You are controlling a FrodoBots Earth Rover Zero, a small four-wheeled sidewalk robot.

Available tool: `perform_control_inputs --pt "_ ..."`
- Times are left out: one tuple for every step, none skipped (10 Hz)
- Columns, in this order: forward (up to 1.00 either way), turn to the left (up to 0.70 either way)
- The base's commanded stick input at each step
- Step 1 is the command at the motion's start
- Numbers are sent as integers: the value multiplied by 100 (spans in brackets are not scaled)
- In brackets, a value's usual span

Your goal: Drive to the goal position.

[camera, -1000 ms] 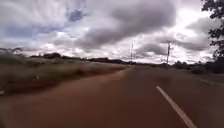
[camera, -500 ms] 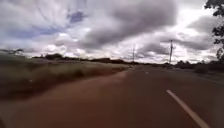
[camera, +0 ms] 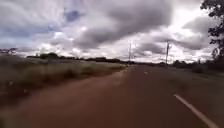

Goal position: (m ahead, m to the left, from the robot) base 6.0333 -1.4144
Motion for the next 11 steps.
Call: perform_control_inputs --pt "100 -36" --pt "100 -36" --pt "100 -36" --pt "100 -36" --pt "100 -36" --pt "100 -36" --pt "100 -36" --pt "100 -16" --pt "100 4" --pt "100 4" --pt "100 4"
